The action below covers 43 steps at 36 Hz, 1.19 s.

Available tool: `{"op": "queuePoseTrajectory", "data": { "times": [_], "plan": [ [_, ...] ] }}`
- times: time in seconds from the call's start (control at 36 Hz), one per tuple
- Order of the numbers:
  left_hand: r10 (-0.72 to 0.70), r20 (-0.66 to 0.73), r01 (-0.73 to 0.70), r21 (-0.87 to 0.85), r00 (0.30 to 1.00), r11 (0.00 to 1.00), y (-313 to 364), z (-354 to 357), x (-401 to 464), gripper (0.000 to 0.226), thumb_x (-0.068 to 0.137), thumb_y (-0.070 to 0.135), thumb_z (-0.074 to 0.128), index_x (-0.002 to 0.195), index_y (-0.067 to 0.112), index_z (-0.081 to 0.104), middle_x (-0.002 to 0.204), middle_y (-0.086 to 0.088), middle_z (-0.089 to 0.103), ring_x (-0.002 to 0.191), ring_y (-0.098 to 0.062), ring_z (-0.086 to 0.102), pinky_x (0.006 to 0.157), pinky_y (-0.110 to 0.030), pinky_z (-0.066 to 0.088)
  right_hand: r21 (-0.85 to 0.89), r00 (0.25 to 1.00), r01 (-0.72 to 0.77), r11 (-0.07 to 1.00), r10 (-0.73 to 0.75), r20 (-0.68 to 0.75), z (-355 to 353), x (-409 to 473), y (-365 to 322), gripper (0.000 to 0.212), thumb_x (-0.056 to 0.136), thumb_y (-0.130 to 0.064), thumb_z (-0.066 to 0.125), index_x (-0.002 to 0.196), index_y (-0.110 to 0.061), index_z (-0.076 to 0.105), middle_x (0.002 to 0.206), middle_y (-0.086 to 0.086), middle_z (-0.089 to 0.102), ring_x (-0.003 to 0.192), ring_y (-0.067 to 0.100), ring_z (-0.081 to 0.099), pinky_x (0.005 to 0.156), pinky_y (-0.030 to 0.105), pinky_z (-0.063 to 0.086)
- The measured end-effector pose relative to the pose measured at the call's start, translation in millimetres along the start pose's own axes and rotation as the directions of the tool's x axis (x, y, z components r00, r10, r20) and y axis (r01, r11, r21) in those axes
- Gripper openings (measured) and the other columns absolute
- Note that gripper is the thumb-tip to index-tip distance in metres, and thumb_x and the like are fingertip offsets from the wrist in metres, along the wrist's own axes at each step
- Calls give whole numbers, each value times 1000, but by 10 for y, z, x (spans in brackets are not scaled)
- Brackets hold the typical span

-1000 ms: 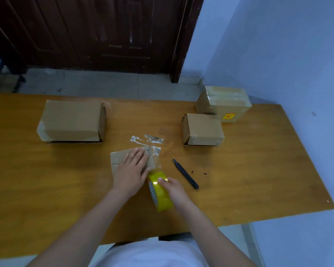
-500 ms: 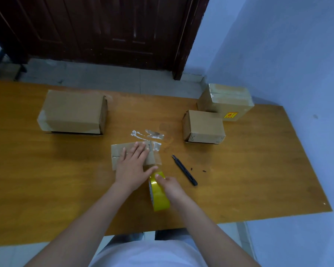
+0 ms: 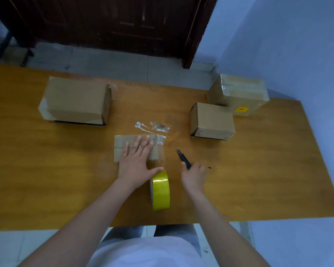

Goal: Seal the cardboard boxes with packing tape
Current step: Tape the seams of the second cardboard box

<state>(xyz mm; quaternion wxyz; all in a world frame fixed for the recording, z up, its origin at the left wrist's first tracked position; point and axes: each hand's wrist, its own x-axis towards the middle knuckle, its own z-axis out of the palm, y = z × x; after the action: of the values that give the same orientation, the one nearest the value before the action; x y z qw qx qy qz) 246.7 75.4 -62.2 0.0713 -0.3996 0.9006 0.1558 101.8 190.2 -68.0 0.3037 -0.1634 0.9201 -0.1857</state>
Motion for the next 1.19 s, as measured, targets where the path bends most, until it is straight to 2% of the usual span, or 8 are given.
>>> {"op": "queuePoseTrajectory", "data": {
  "times": [0.06, 0.17, 0.39, 0.58, 0.67, 0.78, 0.97, 1.19],
  "plan": [
    [-2, -1, 2, -14, 1000, 1000, -1, 8, 4, 109, 61, 88, 2, 153, 28, 1, 156, 13, -16, 140, -9, -26, 114, -40, -17, -300, 988, 57, 952, -98, -122, -39, 184, 76, 50, 96, -43, 47, 131, -8, 43, 135, 12, 35, 122, 30, 37, 96, 37, 36],
    [-7, 10, 7, 2, 1000, 1000, 1, -7, 0, 109, 61, 88, 1, 153, 29, 0, 153, 14, -20, 140, -9, -27, 116, -41, -16, -559, 966, 220, 799, -259, 11, -13, 361, 191, 37, 97, -36, 48, 125, -12, 46, 131, 8, 39, 121, 28, 38, 98, 37, 33],
    [1, 26, -1, 12, 1000, 1000, 2, -32, -16, 111, 60, 89, -1, 152, 28, -3, 151, 13, -25, 140, -9, -28, 115, -41, -17, -335, 872, 473, 815, -488, 43, -215, 364, 278, 10, 93, -13, 55, 96, -8, 47, 102, 6, 50, 86, 24, 53, 62, 30, 39],
    [9, 13, -9, 12, 1000, 1000, 5, -33, -24, 108, 65, 91, 7, 152, 28, -4, 151, 13, -25, 141, -10, -26, 114, -41, -18, -464, 342, 840, 280, -938, 52, -544, 100, 149, 10, 77, -3, 63, 79, -11, 57, 76, 3, 58, 59, 20, 52, 46, 23, 35],
    [12, 16, -12, 10, 1000, 1000, 9, -47, -34, 103, 74, 88, 23, 153, 26, -1, 157, 10, -18, 142, -11, -24, 115, -42, -16, -467, 278, 859, 208, -957, 84, -494, 77, 90, 28, 74, 1, 71, 80, -14, 48, 78, 3, 60, 58, 21, 50, 45, 27, 36],
    [14, -8, -14, -2, 1000, 1000, 9, -32, -31, 112, 61, 90, 3, 153, 27, 1, 159, 10, -14, 140, -9, -25, 114, -40, -17, -477, 289, 852, 216, -954, 85, -412, 58, 18, 35, 69, 4, 74, 80, -15, 47, 78, 3, 61, 58, 21, 51, 45, 27, 35],
    [14, -2, -14, -10, 1000, 1000, 15, -61, -46, 101, 75, 86, 25, 153, 26, 0, 159, 10, -15, 144, -11, -22, 115, -41, -15, -561, 335, 793, 237, -939, 76, -345, 44, -44, 30, 61, 7, 76, 73, -13, 58, 75, 2, 59, 57, 20, 50, 46, 27, 33],
    [21, 4, -21, 7, 1000, 1000, -3, -35, -24, 112, 61, 91, 4, 153, 27, -2, 158, 10, -17, 140, -9, -27, 113, -40, -20, -709, 789, 463, 533, -612, 56, -282, 233, 157, 33, 62, 3, 77, 73, -14, 51, 71, 3, 55, 59, 20, 51, 47, 27, 24]
  ]
}}
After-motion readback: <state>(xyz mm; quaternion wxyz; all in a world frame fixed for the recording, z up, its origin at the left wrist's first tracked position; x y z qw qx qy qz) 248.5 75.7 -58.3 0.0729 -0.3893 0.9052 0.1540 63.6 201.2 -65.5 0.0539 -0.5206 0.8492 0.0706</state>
